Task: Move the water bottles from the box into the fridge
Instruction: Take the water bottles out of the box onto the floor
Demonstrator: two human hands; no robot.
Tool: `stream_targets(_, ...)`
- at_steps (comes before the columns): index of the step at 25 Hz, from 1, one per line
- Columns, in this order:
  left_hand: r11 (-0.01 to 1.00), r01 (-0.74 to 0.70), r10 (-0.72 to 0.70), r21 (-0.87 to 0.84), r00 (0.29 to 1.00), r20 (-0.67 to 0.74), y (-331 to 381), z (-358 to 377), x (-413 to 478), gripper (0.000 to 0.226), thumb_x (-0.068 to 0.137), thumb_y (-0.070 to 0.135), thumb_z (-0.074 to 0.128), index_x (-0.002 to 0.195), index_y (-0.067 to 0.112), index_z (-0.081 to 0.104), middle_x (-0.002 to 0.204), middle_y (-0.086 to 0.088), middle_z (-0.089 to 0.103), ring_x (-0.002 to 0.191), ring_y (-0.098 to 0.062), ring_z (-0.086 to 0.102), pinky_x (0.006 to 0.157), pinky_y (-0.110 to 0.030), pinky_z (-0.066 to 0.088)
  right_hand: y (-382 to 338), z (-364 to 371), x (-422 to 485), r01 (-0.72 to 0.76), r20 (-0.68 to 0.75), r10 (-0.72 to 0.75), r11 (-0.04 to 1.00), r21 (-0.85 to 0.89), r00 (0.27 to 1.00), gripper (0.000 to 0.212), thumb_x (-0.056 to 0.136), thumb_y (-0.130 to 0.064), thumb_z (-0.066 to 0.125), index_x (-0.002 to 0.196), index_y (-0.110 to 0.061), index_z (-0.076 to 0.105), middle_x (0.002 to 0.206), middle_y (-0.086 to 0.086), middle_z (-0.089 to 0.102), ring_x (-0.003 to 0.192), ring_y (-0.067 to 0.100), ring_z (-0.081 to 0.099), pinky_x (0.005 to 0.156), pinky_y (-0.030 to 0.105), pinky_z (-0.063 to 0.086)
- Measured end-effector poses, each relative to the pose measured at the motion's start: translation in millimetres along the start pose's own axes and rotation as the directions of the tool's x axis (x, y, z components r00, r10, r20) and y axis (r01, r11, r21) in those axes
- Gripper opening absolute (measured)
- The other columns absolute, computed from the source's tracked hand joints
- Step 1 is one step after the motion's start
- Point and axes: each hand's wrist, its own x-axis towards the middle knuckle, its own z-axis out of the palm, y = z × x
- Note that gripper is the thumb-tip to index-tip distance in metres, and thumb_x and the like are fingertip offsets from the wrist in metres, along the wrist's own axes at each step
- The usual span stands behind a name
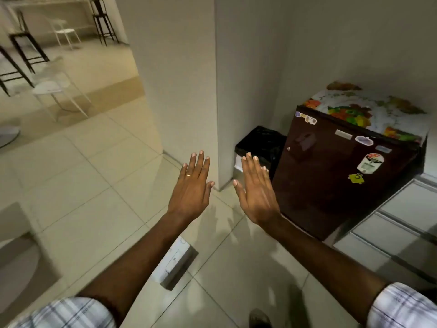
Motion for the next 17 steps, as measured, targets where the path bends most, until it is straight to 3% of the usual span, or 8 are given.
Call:
stream_targets(5,0.973,0.23,-0.232,0.034,0.97,0.076,-18,26,-32,0.066,0.104,0.044,0.028,0.158,0.015,0.002,0.165,-0.004,-0.009,0.152,-0.022,-0.013,0.125,-0.041,0.002,-7,42,0,0.124,0.167,-0.134,0.99,0.07,0.977,0.068,0.106,-0.053,0.023,0.161,-0.014,0.012,0.169,0.003,0.007,0.157,0.016,0.0,0.128,0.041,0.01)
stream_targets(9,0.924,0.377,-0.382,0.067,0.919,0.1,-23,51,-64,0.066,0.104,0.044,0.029,0.158,0.014,0.004,0.165,-0.006,-0.006,0.153,-0.024,-0.009,0.124,-0.041,0.002,1,74,-3,0.254,0.309,-0.26,0.965,0.063,0.915,0.07,0.106,-0.053,0.021,0.161,-0.013,0.006,0.169,0.004,0.001,0.157,0.018,-0.001,0.127,0.045,0.013)
stream_targets(17,0.752,0.65,-0.653,0.107,0.714,0.252,-15,103,-159,0.068,0.104,0.04,0.034,0.158,0.012,0.004,0.166,-0.007,-0.005,0.153,-0.025,-0.006,0.124,-0.044,0.01,9,120,-23,0.406,0.479,-0.458,0.888,0.214,0.749,0.072,0.105,-0.052,0.019,0.16,-0.01,0.0,0.169,0.006,-0.006,0.156,0.019,-0.006,0.127,0.046,0.01)
